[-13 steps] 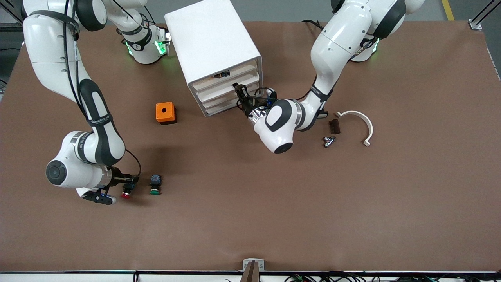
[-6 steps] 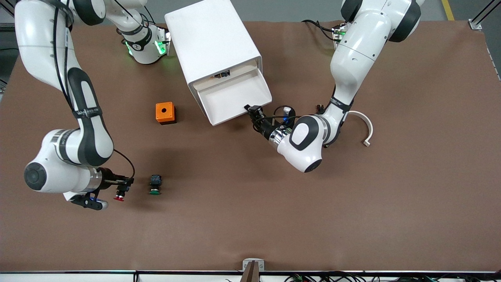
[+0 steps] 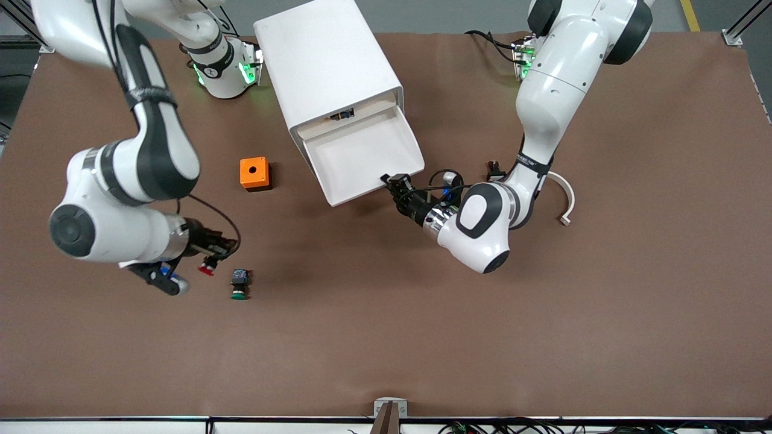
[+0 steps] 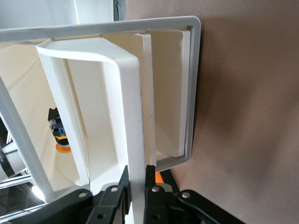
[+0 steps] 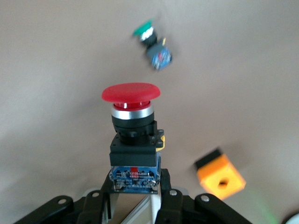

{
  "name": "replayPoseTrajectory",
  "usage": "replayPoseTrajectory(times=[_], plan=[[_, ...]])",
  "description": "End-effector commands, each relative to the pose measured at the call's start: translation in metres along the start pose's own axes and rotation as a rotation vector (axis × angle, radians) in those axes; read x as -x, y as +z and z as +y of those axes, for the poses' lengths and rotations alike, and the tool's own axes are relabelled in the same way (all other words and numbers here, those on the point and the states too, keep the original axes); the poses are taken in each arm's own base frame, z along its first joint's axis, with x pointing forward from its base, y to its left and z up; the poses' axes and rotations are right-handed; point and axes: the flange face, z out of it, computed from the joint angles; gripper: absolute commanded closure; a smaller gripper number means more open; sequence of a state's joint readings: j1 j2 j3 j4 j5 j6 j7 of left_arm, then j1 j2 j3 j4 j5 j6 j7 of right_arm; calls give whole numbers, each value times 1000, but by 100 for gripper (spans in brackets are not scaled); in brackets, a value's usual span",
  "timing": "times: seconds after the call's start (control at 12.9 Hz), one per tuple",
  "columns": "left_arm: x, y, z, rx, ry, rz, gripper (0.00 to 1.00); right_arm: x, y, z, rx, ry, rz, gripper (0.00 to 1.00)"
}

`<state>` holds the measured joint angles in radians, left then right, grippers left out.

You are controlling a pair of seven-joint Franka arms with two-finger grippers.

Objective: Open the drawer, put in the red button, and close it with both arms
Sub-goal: 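Carry the red button into the open drawer with the right gripper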

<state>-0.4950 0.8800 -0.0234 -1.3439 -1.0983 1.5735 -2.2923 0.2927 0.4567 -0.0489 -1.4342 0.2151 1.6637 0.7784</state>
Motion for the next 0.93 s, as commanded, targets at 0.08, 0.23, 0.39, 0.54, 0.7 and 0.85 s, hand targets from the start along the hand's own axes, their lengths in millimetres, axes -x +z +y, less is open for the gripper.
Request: replayPoseTrajectory(times=[0.08, 0.23, 0.39, 0.54, 0.7, 0.85], plan=[[8, -13, -3, 6, 42, -48, 21, 90, 7, -47, 55, 205, -4, 96], [9, -15, -4, 9, 44, -49, 1, 144, 18, -79, 50, 329, -11, 96], [10, -19, -7, 17, 52, -49, 1, 183, 36, -100, 57, 424, -8, 94], [9, -52, -7, 64, 84, -76, 1, 212, 63, -117, 21, 494, 17, 94], [2, -78, -12, 166, 149, -24, 1, 245, 93, -137, -40, 554, 42, 94], [-5, -96, -22, 288, 216, 90, 1, 266, 110, -146, -76, 578, 53, 94]])
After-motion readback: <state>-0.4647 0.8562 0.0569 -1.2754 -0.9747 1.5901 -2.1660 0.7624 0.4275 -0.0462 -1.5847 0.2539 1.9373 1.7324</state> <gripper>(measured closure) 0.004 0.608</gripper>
